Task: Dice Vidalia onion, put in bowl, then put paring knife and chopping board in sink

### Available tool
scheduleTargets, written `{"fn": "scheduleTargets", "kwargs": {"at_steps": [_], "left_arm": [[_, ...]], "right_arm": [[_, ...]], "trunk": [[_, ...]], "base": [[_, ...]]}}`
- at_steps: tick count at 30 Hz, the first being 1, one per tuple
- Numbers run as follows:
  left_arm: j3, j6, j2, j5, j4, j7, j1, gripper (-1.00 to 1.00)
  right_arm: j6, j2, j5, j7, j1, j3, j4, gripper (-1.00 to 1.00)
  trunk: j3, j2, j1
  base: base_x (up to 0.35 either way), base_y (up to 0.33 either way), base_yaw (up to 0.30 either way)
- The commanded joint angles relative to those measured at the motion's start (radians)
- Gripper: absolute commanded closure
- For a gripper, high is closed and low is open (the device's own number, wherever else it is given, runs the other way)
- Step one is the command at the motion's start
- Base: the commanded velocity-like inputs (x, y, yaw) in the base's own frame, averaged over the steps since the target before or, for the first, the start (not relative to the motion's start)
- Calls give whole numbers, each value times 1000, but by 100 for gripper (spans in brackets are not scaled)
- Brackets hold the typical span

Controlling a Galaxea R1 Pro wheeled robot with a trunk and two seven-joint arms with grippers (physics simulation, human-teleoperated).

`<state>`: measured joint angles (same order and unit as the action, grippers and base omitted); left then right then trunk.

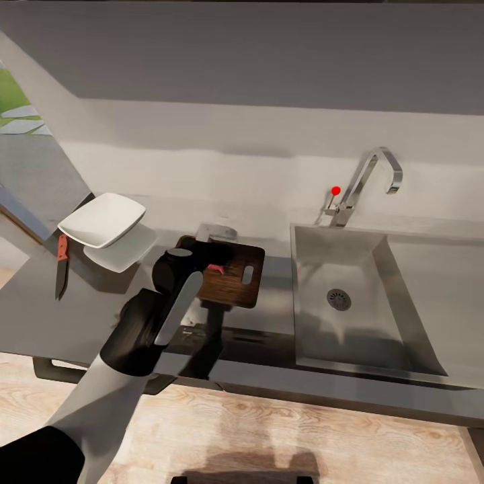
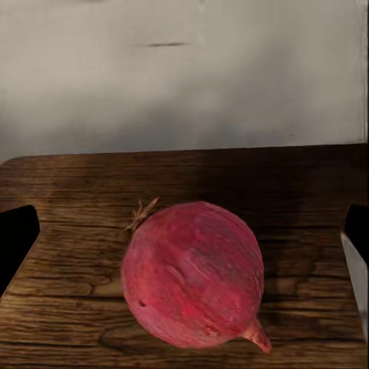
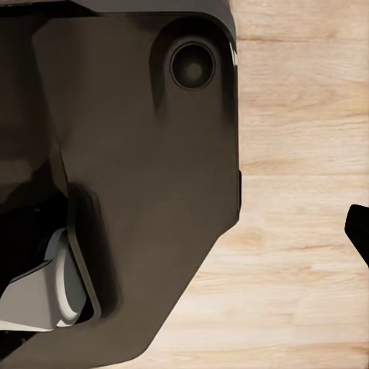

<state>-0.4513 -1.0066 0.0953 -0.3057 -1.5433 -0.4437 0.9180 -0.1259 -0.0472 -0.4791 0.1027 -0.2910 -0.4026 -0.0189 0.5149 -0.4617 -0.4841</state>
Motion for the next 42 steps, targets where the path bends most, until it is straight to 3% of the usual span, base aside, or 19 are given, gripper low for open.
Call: {"fn": "scheduleTargets", "kwargs": {"at_steps": [1,10,42], "left_arm": [[-1,-3,2,-10,-2,-10,1,-100],[0,-3,14,-10,-8,-10,1,-100],[-3,-3,0,-10,-5,-10,1,-100]], "right_arm": [[-3,0,-9,3,0,-8,1,-100],[-4,0,-9,3,0,-7,0,-100],[-4,0,-9,3,0,-8,0,-100]], "trunk": [[1,-1,0],[1,-1,0],[1,-1,0]], "base": [[0,0,0],[-52,0,0],[-334,0,0]]}}
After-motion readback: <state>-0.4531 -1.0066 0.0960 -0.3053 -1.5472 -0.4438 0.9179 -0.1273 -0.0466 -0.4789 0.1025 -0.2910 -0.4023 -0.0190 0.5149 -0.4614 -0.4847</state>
